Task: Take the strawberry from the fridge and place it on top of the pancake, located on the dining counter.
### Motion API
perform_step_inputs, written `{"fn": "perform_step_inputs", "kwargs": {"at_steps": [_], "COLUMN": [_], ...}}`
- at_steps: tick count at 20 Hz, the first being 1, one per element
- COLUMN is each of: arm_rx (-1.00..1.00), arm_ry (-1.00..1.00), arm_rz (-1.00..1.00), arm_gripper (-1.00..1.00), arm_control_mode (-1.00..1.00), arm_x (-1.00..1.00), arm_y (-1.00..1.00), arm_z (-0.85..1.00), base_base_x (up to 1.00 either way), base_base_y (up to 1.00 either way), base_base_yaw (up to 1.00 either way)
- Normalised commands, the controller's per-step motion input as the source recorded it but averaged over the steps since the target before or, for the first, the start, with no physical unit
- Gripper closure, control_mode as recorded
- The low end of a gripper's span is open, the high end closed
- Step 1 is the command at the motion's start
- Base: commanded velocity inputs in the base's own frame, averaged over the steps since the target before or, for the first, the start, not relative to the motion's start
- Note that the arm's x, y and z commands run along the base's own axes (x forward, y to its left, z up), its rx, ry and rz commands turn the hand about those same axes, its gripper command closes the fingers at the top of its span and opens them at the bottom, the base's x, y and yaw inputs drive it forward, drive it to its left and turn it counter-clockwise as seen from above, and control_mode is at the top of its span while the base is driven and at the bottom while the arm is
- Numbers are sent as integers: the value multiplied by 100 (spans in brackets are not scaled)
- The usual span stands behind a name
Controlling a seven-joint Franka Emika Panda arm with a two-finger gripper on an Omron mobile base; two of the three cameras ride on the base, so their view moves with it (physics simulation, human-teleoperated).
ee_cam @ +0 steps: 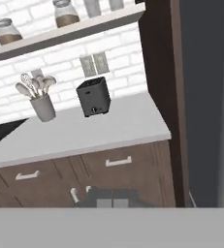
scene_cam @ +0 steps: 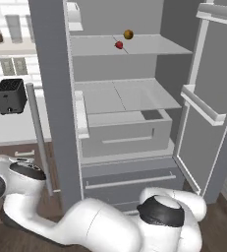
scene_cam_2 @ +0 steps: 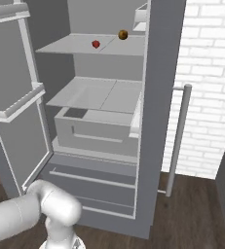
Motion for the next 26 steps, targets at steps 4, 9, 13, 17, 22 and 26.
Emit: {"fn": "perform_step_inputs", "kwargs": {"at_steps": [4, 9, 13, 17, 22, 26], "arm_rx": [0, 0, 0, 0, 0, 0], "arm_ry": [11, 9, 11, 14, 25, 25], "arm_rz": [-1, 0, 0, 0, 0, 0], "arm_gripper": [100, 100, 100, 100, 100, 100], "arm_control_mode": [-100, -100, -100, -100, -100, -100], "arm_x": [-88, -81, -70, -18, -1, -1], "arm_y": [-100, -100, -100, -100, -100, -100], "arm_z": [72, 56, 33, 29, 42, 29], "base_base_x": [0, 0, 0, 0, 0, 0], "base_base_y": [0, 0, 0, 0, 0, 0], "base_base_yaw": [0, 0, 0, 0, 0, 0]}}
